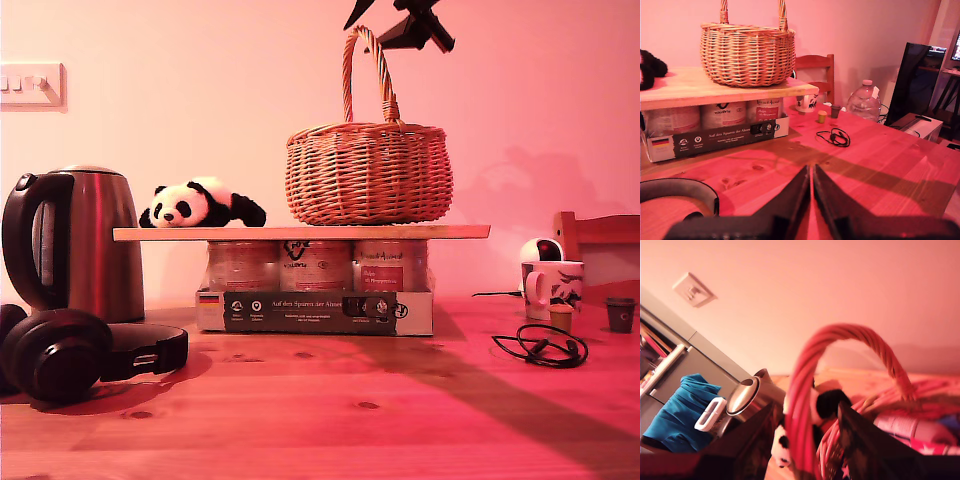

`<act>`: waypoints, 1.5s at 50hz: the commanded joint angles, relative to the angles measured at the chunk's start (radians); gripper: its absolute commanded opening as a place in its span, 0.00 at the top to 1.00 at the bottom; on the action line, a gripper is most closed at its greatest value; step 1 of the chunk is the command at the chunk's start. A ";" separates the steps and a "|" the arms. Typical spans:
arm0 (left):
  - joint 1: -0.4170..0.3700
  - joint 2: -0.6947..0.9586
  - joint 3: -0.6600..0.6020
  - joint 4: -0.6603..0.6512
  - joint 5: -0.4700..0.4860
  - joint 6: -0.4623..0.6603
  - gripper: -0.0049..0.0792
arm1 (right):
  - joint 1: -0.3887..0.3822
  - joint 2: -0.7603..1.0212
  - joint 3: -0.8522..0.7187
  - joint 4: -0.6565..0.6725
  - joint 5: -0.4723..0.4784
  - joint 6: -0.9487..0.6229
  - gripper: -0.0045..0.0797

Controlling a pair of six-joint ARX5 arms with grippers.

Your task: Pick up the straw basket and place it on the shelf behind you

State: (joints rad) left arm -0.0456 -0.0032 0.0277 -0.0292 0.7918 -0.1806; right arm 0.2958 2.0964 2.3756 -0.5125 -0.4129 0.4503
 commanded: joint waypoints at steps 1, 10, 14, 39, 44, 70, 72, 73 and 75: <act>-0.003 -0.010 -0.007 0.008 0.000 -0.003 0.96 | 0.002 -0.039 0.067 0.002 -0.008 -0.007 0.52; -0.003 -0.010 -0.007 0.008 -0.001 -0.002 0.96 | -0.007 -0.039 0.165 -0.086 -0.005 -0.067 0.52; -0.003 -0.010 -0.007 0.008 -0.007 -0.002 0.96 | -0.018 -0.039 0.206 -0.163 -0.005 -0.121 0.54; -0.003 -0.010 -0.007 0.008 -0.008 -0.003 0.96 | -0.069 -0.042 0.257 -0.539 0.355 -0.376 0.96; -0.003 -0.010 -0.007 0.008 -0.015 -0.002 0.96 | -0.070 -0.042 0.257 -0.580 0.401 -0.373 0.96; -0.003 -0.010 -0.007 0.008 -0.027 -0.002 0.96 | -0.079 -0.031 0.212 -0.670 0.450 -0.381 0.96; -0.003 -0.010 -0.007 0.008 -0.030 -0.002 0.96 | -0.079 -0.031 0.192 -0.665 0.450 -0.388 0.96; -0.003 -0.010 -0.007 0.008 -0.031 -0.002 0.96 | -0.080 -0.031 0.180 -0.665 0.450 -0.388 0.96; -0.003 -0.010 -0.007 0.008 -0.033 -0.002 0.96 | -0.080 -0.031 0.154 -0.665 0.450 -0.388 0.96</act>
State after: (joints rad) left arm -0.0456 -0.0032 0.0277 -0.0296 0.7605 -0.1802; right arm 0.2172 2.0651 2.5858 -1.1763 0.0360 0.0700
